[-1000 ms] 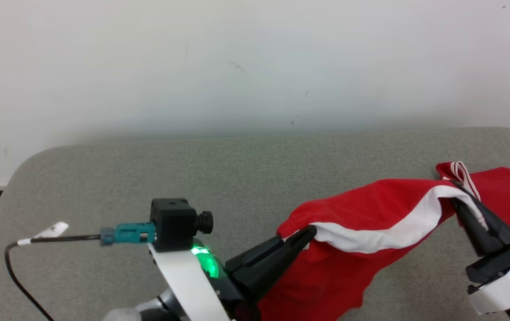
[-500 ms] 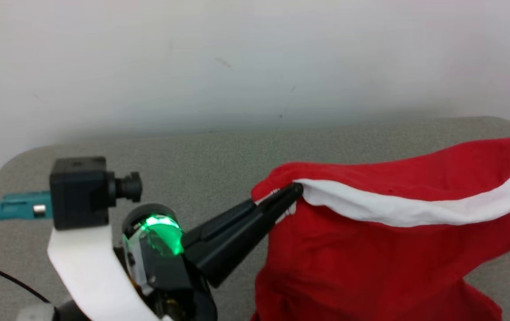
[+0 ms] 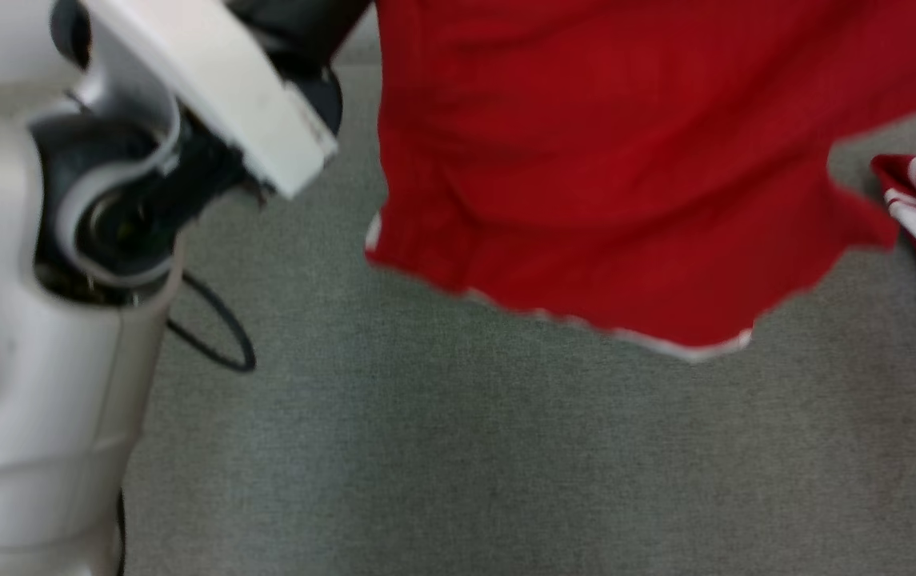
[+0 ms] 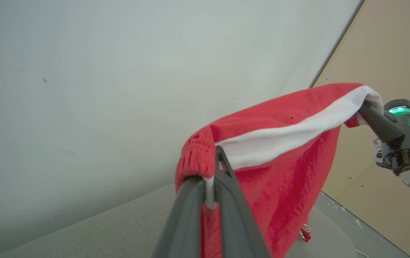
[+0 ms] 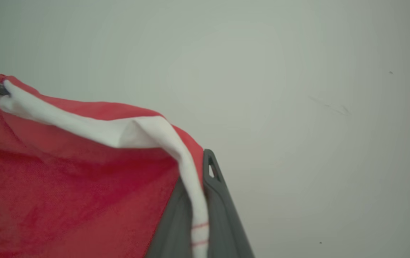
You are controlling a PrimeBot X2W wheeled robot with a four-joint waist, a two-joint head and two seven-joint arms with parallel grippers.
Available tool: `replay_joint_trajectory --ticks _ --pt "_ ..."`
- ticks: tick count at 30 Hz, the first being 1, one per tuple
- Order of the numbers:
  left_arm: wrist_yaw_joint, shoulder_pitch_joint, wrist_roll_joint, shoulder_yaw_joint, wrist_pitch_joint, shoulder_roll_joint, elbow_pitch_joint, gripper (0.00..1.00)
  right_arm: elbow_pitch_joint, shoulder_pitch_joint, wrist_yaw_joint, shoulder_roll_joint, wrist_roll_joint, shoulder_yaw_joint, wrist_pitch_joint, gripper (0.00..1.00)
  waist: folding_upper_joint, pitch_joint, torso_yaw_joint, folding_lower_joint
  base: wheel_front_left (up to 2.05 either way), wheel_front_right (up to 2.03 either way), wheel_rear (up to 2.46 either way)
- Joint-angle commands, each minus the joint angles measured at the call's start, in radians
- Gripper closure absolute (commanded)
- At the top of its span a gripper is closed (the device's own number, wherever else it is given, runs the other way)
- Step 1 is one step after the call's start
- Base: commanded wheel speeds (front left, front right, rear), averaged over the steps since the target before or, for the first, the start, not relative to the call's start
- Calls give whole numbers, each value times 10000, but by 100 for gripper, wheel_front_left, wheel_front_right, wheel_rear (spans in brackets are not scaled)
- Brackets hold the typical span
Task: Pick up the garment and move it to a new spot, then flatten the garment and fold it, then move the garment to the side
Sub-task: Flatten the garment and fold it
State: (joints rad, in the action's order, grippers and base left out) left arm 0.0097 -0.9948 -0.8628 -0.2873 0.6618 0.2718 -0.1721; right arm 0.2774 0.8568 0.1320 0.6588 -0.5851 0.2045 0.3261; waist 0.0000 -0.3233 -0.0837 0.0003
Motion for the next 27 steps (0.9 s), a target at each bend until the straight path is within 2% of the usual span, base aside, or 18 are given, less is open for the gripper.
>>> replay_joint_trajectory --ticks 1,2,4,8,12,15,18,24,27 --pt "-302 -1069 644 -145 -498 -107 982 100 -791 1315 -29 -426 561 342 -194 100 0 -1724 391 -3 0 0 0" --pt "-302 -1069 644 -145 -498 -107 982 100 -791 1315 -29 -426 561 342 -194 100 0 -1724 391 -3 0 0 0" --pt "-624 -2188 1180 -296 -1246 -382 2166 100 -1947 2775 -27 -924 1135 787 -574 100 0 -2167 435 -3 0 0 0" --pt "-979 -4288 2420 -515 -3147 -651 4162 100 -3940 5051 -29 -1739 2137 1327 -1762 100 0 -2959 434 -3 0 0 0" --pt "-1234 -5234 2941 -748 -5007 -905 5799 100 -5349 5695 -27 -2225 2495 1809 -3042 100 0 -3470 371 -3 0 0 0" --pt "-1352 -4871 2844 -1072 -6263 -986 6546 100 -5828 5084 -29 -1986 2616 2499 -3989 100 0 -3458 381 -3 0 0 0" --pt "-1407 -3852 2414 -1831 -7022 -886 6739 100 -5919 3914 -29 -1531 2563 3213 -4787 100 0 -3158 430 -3 0 0 0" --pt "-1408 -849 811 -3591 -7595 276 5456 100 -5113 652 -29 -336 1992 3779 -5624 100 0 -1992 560 -3 0 0 0" --pt "-1409 688 294 -4178 -7674 898 4645 100 -4494 -970 -29 200 1687 3680 -5749 100 0 -1254 627 -3 0 0 0"
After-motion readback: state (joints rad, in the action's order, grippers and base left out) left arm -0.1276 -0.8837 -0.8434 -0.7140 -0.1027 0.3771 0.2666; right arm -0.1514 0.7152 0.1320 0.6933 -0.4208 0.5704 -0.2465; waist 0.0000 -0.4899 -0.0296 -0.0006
